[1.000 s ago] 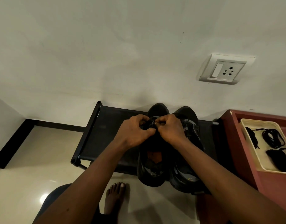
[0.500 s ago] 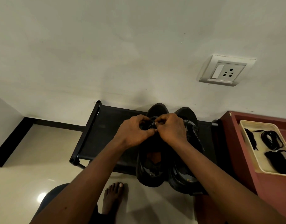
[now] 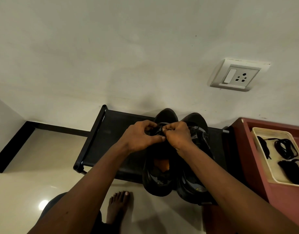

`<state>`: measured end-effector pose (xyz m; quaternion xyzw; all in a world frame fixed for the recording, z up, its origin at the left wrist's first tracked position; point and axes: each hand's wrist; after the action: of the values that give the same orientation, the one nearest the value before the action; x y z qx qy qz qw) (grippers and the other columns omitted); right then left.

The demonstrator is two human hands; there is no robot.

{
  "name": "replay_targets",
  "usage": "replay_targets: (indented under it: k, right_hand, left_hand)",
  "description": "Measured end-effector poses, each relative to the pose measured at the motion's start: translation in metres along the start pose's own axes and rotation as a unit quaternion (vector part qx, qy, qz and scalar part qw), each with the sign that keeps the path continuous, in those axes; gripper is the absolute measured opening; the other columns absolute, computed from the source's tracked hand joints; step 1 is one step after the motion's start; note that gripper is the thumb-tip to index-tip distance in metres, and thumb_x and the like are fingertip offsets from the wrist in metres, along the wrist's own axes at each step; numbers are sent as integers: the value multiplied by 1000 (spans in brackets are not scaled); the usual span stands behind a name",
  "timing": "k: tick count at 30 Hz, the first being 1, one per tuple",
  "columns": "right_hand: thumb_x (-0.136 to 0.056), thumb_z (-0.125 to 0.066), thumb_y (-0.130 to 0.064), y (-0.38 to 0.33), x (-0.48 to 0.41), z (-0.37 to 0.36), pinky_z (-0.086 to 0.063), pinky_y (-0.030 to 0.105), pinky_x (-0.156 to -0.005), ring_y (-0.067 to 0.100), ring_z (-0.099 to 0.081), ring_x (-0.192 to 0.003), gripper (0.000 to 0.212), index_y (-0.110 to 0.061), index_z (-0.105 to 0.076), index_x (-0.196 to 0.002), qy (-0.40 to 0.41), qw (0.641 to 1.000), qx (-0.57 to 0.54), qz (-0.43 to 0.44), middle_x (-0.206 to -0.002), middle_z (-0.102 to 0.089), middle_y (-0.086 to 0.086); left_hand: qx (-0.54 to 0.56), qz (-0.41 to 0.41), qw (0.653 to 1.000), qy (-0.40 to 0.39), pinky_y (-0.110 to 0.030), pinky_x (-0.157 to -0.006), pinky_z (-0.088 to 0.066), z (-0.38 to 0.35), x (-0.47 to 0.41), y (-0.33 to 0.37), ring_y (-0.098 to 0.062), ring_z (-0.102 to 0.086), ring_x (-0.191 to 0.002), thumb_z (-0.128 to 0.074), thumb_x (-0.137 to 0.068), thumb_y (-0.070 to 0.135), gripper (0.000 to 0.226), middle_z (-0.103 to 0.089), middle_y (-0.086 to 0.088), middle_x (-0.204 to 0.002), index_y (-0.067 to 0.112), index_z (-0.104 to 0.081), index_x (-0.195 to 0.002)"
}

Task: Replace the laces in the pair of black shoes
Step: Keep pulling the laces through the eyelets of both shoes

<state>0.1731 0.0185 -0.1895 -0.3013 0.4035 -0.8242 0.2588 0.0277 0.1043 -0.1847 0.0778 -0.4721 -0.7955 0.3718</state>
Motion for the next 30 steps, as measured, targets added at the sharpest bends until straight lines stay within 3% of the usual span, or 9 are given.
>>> replay_targets:
  k: [3, 5, 8, 10, 14, 20, 23, 25, 30]
  right_hand:
    - [-96, -72, -18, 2, 2, -2, -60, 45, -92, 17, -70, -101, 10, -25, -78, -98, 8, 1000, 0, 8, -101, -76, -2]
    - [-95, -73, -19, 4, 3, -2, -60, 44, -93, 16, -70, -102, 9, -26, -78, -98, 14, 1000, -11, 5, -102, -76, -3]
    - [-96, -73, -19, 4, 3, -2, -60, 43, -95, 15, -70, -101, 10, -25, -80, -97, 9, 1000, -20, 4, -101, -77, -4]
    - [-96, -73, -19, 3, 3, -2, -58, 43, -98, 17, -70, -104, 10, -22, -81, -100, 5, 1000, -16, 6, -104, -77, -2]
    - [-96, -72, -19, 3, 0, -1, -59, 42, -95, 16, -70, -101, 12, -19, -81, -105, 9, 1000, 6, 9, -104, -77, -1]
    - [-96, -71, -18, 2, -1, 5, -60, 44, -93, 18, -70, -101, 17, -20, -79, -111, -15, 999, 49, 18, -107, -77, 0]
    - [-97, -70, -21, -3, -2, 12, -60, 41, -90, 16, -70, -99, 16, -26, -79, -109, -19, 992, 119, 46, -109, -77, -3]
    - [-97, -69, -27, -6, 1, 14, -55, 33, -79, 14, -68, -89, 14, -32, -80, -105, 9, 978, 195, 67, -104, -77, -8]
    - [-98, -67, -30, -8, 9, 15, -46, 28, -73, 9, -58, -73, 13, -32, -80, -102, 45, 959, 260, 100, -96, -77, -10]
  left_hand:
    - [-1, 2, 1000, -3, -31, -98, -51, 0, 0, 0, -9, -59, -119, -79, -81, 56, 65, -63, 8, -129, 29, -60, -137]
    - [-3, -4, 1000, -3, -28, -95, -49, 1, 0, 0, -8, -60, -117, -75, -85, 58, 60, -64, 10, -127, 30, -62, -135]
    - [7, -23, 1000, 8, -39, -95, -58, 3, -1, 1, -10, -67, -107, -63, -99, 45, 35, -70, 9, -118, 30, -66, -130]
    - [-49, -38, 996, 59, -39, -92, -59, 0, -5, 1, -10, -69, -101, -59, -103, 34, 23, -73, 8, -112, 30, -71, -123]
    - [-124, -49, 980, 150, -31, -82, -57, -11, -15, 5, -9, -69, -91, -68, -98, 35, 9, -76, 11, -99, 32, -75, -102]
    - [-183, -85, 968, 150, -28, -74, -51, -12, -22, 6, -7, -64, -79, -67, -94, 35, 7, -70, 11, -89, 30, -70, -91]
    - [-167, -92, 969, 157, -17, -64, -37, -13, -23, 6, -3, -57, -71, -65, -94, 33, 9, -66, 11, -84, 28, -64, -88]
    - [-138, -85, 974, 157, -15, -62, -34, -10, -24, 5, -1, -57, -72, -63, -95, 30, 8, -65, 11, -83, 26, -62, -89]
    - [-41, -67, 975, 207, -29, -69, -52, 2, -21, 2, -8, -64, -76, -62, -96, 26, 7, -67, 8, -84, 20, -62, -93]
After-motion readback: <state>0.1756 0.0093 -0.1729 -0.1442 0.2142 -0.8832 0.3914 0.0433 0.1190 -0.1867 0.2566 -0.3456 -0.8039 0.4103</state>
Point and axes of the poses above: each hand's wrist, its own x-axis away from the middle knuckle, its own z-axis out of the back of the hand, y = z × x
